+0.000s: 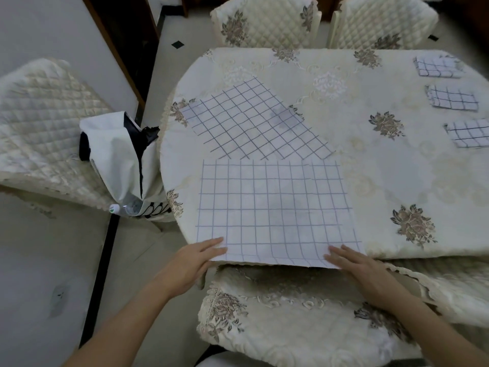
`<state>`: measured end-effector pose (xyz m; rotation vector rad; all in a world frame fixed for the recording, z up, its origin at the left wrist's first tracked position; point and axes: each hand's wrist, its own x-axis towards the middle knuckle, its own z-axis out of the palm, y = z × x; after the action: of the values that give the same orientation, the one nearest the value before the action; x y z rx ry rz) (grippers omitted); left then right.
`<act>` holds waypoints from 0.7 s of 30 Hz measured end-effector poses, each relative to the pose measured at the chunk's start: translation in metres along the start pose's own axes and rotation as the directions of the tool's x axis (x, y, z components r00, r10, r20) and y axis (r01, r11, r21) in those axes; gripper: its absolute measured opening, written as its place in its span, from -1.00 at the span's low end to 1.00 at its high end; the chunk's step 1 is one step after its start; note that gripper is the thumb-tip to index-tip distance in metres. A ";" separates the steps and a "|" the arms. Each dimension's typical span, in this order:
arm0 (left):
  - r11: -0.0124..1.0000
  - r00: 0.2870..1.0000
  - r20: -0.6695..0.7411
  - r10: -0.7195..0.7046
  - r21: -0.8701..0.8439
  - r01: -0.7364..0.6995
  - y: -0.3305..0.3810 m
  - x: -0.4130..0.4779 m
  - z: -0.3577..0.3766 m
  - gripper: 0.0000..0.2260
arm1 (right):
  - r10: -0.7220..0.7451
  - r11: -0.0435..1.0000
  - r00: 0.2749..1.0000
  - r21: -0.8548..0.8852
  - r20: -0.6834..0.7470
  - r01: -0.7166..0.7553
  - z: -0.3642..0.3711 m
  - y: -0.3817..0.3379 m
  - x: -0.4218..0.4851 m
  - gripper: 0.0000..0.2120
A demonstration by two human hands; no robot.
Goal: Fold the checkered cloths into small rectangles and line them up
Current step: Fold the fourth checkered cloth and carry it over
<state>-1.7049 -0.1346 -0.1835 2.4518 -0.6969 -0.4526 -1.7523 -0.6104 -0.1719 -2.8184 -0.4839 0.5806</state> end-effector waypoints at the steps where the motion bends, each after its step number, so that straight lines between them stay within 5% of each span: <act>1: 1.000 1.000 0.009 -0.016 -0.025 0.016 0.001 -0.003 -0.002 -0.64 | 0.015 0.999 1.000 0.028 0.020 -0.016 0.001 0.001 -0.005 -0.40; 4: 0.993 0.999 0.004 -0.045 -0.109 0.045 0.000 -0.011 -0.006 -0.66 | 0.046 0.996 0.998 0.077 0.044 -0.049 -0.001 -0.002 -0.013 -0.31; 14: 0.937 0.989 -0.048 -0.141 -0.327 0.118 0.013 -0.014 -0.027 -0.59 | 0.064 0.987 0.984 0.138 0.163 -0.087 -0.048 -0.022 -0.009 -0.66; 21: 0.915 0.926 -0.181 -0.331 -0.304 0.267 -0.003 0.058 -0.055 -0.78 | 0.055 0.996 0.999 0.077 0.000 -0.054 -0.077 0.007 0.078 -0.53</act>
<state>-1.6327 -0.1426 -0.1511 2.2994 -0.1442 -0.3453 -1.6506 -0.5999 -0.1317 -2.7664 -0.3768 0.5932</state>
